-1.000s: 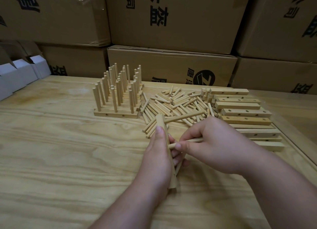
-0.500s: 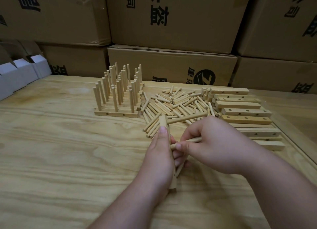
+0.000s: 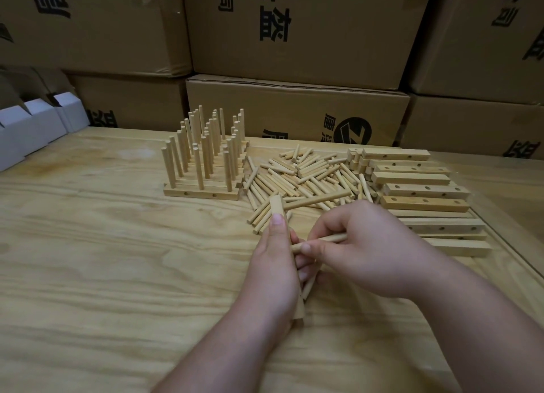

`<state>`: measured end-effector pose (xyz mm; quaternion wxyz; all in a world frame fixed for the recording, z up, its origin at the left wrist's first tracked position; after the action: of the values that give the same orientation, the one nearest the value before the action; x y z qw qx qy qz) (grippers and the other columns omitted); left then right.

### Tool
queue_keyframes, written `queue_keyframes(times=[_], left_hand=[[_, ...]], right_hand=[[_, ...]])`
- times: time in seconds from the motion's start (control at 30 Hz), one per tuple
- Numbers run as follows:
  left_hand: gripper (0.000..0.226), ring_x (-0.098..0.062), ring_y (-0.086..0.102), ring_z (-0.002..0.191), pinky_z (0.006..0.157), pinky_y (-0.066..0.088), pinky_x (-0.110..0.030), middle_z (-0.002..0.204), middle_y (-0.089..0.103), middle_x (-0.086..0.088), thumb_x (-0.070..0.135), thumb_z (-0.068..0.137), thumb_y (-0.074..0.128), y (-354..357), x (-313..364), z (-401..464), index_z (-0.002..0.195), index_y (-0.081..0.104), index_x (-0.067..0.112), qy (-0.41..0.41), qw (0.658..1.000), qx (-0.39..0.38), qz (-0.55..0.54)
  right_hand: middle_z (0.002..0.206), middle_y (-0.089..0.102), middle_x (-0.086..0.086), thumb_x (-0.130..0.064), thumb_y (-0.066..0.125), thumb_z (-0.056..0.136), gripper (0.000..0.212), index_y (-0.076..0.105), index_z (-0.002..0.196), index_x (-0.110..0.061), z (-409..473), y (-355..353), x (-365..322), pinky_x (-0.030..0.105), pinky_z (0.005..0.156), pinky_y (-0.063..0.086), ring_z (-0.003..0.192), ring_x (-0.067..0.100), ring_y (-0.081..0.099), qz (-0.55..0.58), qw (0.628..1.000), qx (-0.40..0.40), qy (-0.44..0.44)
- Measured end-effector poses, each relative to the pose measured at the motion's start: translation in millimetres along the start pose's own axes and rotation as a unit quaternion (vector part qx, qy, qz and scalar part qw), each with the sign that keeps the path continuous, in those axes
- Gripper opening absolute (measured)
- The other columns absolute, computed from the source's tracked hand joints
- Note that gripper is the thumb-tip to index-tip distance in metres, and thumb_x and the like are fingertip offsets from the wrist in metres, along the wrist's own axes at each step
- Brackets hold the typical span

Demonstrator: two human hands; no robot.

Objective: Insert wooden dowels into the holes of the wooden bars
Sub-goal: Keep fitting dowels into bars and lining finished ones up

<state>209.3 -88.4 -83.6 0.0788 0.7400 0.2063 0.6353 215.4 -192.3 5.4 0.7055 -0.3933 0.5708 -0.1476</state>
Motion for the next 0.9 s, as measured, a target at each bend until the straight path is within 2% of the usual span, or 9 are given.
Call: queue_keyframes(times=[0.17, 0.27, 0.33, 0.4, 0.47, 0.53, 0.63, 0.7, 0.9], left_hand=[[0.050, -0.012, 0.051, 0.039, 0.039, 0.044, -0.021, 0.048, 0.056, -0.001, 0.054, 0.105, 0.034, -2.2, -1.1, 1.5, 0.091, 0.055, 0.010, -0.006, 1.000, 0.009, -0.024], [0.058, -0.018, 0.065, 0.049, 0.048, 0.054, -0.028, 0.060, 0.069, -0.013, 0.056, 0.104, 0.035, 0.0, -3.7, 1.9, 0.100, 0.061, 0.004, -0.020, 0.999, 0.004, -0.041], [0.055, -0.019, 0.055, 0.044, 0.055, 0.056, -0.035, 0.053, 0.058, -0.008, 0.057, 0.103, 0.035, 1.3, -4.4, 3.0, 0.095, 0.057, 0.007, -0.025, 0.997, 0.002, -0.072], [0.047, -0.015, 0.040, 0.040, 0.054, 0.054, -0.034, 0.051, 0.042, -0.001, 0.057, 0.104, 0.035, 2.5, -4.2, 3.9, 0.090, 0.051, 0.014, -0.040, 0.991, -0.001, -0.127], [0.044, -0.014, 0.034, 0.040, 0.053, 0.053, -0.033, 0.054, 0.037, 0.000, 0.057, 0.103, 0.038, 2.6, -5.7, 4.4, 0.091, 0.049, 0.016, -0.064, 0.983, -0.006, -0.174], [0.044, -0.014, 0.034, 0.041, 0.055, 0.053, -0.034, 0.055, 0.037, 0.000, 0.058, 0.102, 0.040, 3.1, -6.5, 5.0, 0.092, 0.048, 0.017, -0.074, 0.977, -0.021, -0.200], [0.044, -0.014, 0.035, 0.042, 0.056, 0.053, -0.034, 0.057, 0.036, -0.001, 0.059, 0.102, 0.040, 5.1, -8.8, 6.1, 0.093, 0.049, 0.017, -0.079, 0.973, -0.045, -0.213], [0.045, -0.014, 0.035, 0.042, 0.057, 0.052, -0.035, 0.058, 0.037, -0.001, 0.059, 0.102, 0.039, 6.0, -9.5, 6.8, 0.093, 0.050, 0.016, -0.078, 0.971, -0.060, -0.217], [0.048, -0.014, 0.035, 0.043, 0.061, 0.055, -0.038, 0.059, 0.037, 0.000, 0.062, 0.100, 0.039, 11.2, -10.8, 4.8, 0.103, 0.052, 0.016, -0.093, 0.963, -0.093, -0.234]], right_hand=[[0.066, 0.074, -0.014, -0.025, 0.070, 0.093, 0.016, 0.073, 0.078, -0.023, 2.8, 4.9, 2.6, 0.018, 0.059, 0.056, 0.063, 0.000, 0.072, 0.009, 1.000, -0.018, 0.002], [0.068, 0.074, -0.016, -0.035, 0.069, 0.093, 0.012, 0.074, 0.088, -0.026, 0.1, -2.2, -1.0, 0.010, 0.054, 0.051, 0.062, -0.005, 0.069, 0.072, 0.997, -0.028, -0.004], [0.068, 0.070, -0.016, -0.065, 0.055, 0.085, 0.037, 0.075, 0.093, -0.034, -0.4, -17.7, 2.9, 0.012, 0.053, 0.047, 0.059, -0.006, 0.064, 0.062, 0.998, -0.008, -0.011], [0.068, 0.068, -0.007, -0.079, 0.036, 0.082, 0.056, 0.073, 0.097, -0.039, 0.8, -34.5, 16.7, 0.024, 0.058, 0.044, 0.056, 0.002, 0.058, 0.091, 0.995, 0.029, 0.014], [0.069, 0.068, 0.000, -0.073, 0.029, 0.092, 0.054, 0.072, 0.098, -0.041, 2.3, -43.7, 29.6, 0.030, 0.060, 0.041, 0.056, 0.008, 0.056, 0.129, 0.989, 0.058, 0.039], [0.071, 0.068, -0.001, -0.056, 0.036, 0.103, 0.037, 0.071, 0.098, -0.044, 5.3, -39.0, 39.7, 0.031, 0.059, 0.042, 0.056, 0.008, 0.056, 0.115, 0.991, 0.040, 0.059], [0.074, 0.069, -0.005, -0.040, 0.054, 0.101, 0.017, 0.069, 0.108, -0.041, 5.9, -15.3, 48.1, 0.026, 0.057, 0.044, 0.058, 0.004, 0.057, 0.079, 0.992, -0.047, 0.083], [0.072, 0.066, -0.006, -0.038, 0.063, 0.097, 0.017, 0.066, 0.114, -0.037, 7.2, -3.7, 48.1, 0.024, 0.055, 0.044, 0.059, 0.004, 0.057, 0.096, 0.990, -0.066, 0.077], [0.061, 0.054, -0.001, -0.020, 0.071, 0.092, 0.011, 0.061, 0.092, -0.016, 9.4, -6.2, 49.3, 0.026, 0.047, 0.036, 0.053, 0.013, 0.046, 0.183, 0.978, -0.052, 0.086]])
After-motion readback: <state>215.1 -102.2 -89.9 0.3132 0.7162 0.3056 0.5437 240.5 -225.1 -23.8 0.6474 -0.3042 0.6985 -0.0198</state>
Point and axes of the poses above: each hand's wrist, its own z-axis towards the middle knuckle, its own y-axis out of the palm, x = y × z, the point moved 8 cm from there along z, towards the middle knuckle
